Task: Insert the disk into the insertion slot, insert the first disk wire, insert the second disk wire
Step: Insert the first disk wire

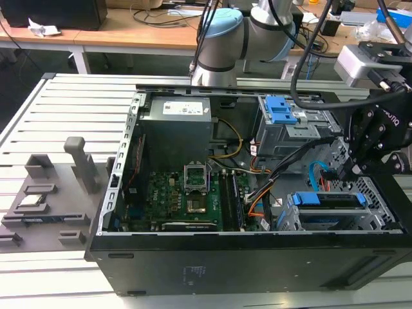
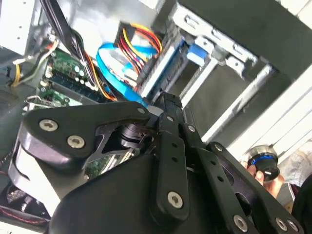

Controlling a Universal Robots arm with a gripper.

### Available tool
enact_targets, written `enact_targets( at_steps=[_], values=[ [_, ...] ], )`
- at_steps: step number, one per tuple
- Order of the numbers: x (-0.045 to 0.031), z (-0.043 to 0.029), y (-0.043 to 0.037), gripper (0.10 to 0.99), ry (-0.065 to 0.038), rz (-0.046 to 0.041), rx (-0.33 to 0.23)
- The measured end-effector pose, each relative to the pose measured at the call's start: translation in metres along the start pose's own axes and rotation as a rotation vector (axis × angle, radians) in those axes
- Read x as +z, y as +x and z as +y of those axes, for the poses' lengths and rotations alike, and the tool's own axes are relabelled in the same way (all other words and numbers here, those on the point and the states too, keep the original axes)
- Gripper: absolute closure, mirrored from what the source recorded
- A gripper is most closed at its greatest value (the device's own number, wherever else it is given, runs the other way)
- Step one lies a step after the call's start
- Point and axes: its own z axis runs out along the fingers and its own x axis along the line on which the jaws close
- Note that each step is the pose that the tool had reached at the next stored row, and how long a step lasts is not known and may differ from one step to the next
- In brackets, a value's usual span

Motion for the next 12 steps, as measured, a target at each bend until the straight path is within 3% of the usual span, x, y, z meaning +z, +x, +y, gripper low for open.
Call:
enact_targets(
  at_steps=[1,2,9,11,12],
  values=[
    [0.0015,-0.0038,-0.0067,0.980,0.000,0.0017,0.000],
    [0.0021,-0.0044,-0.0078,0.980,0.000,0.0025,0.000],
    [0.0026,-0.0046,-0.0080,0.973,0.000,0.0027,0.000],
    [0.0026,-0.0046,-0.0080,0.847,0.000,0.0028,0.000],
    [0.0026,-0.0046,-0.0080,0.847,0.000,0.0028,0.000]
  ],
)
